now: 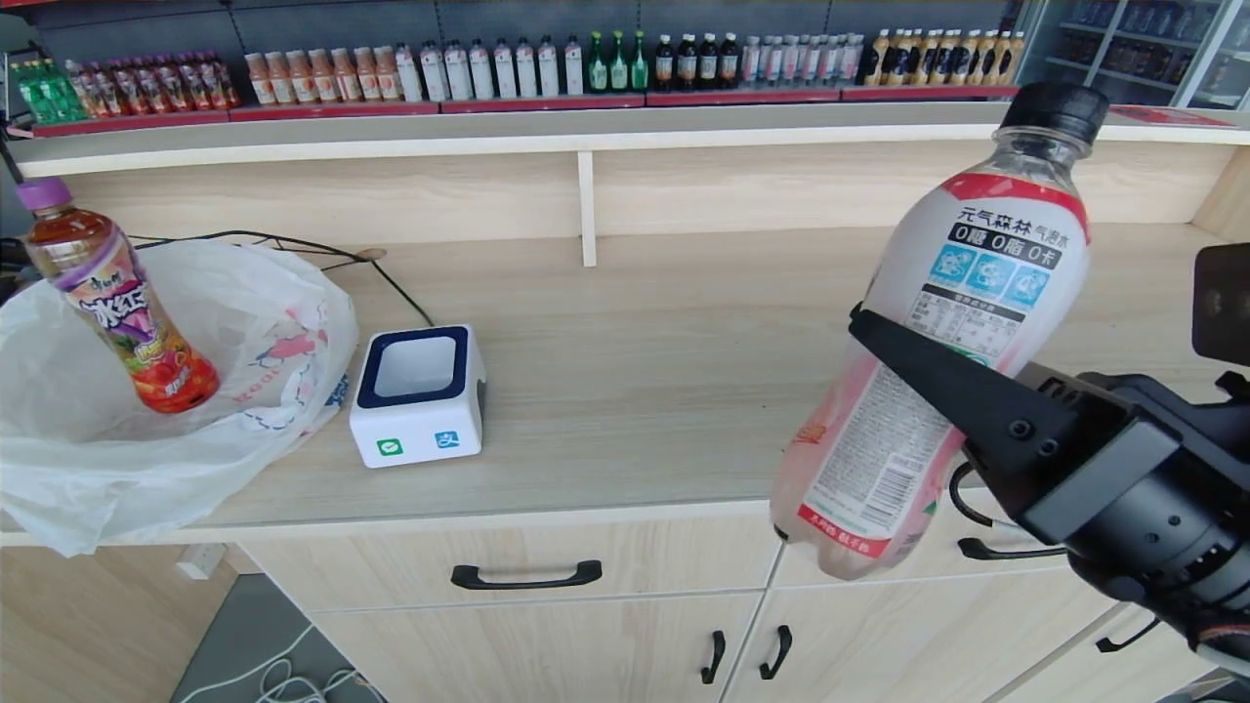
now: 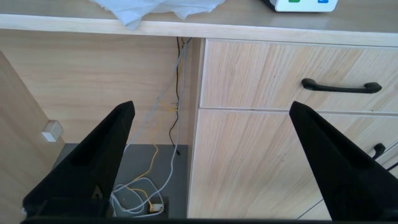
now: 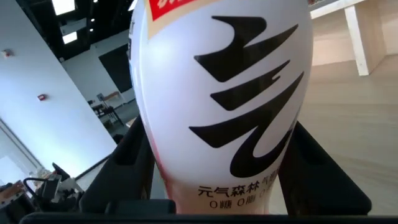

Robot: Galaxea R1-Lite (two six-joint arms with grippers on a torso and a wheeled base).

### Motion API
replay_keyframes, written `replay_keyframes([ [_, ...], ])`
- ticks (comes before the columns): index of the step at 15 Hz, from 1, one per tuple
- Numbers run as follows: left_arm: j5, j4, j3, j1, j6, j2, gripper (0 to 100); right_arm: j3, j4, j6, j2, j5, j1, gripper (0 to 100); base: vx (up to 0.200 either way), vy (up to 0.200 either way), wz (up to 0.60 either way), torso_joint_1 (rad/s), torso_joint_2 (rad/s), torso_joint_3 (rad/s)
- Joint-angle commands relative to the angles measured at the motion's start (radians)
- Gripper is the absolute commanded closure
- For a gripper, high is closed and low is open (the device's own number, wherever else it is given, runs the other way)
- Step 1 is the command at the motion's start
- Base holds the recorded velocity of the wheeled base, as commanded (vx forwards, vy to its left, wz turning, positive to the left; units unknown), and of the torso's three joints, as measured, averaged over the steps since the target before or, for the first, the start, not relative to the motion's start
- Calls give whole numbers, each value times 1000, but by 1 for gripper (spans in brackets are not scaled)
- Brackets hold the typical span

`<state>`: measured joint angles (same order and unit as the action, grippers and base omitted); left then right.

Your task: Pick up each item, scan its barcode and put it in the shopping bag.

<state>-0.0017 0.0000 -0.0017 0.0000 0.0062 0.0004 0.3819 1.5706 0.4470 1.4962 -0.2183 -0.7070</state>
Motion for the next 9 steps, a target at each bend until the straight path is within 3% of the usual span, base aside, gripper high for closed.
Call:
replay_keyframes([
  [1,0,0,0,0,0,0,0,23,0,19,24,-12,-17,100,0,0,0,0,0,0],
  [9,0,0,0,0,0,0,0,52,0,76,24,-12,-196,100,0,0,0,0,0,0],
])
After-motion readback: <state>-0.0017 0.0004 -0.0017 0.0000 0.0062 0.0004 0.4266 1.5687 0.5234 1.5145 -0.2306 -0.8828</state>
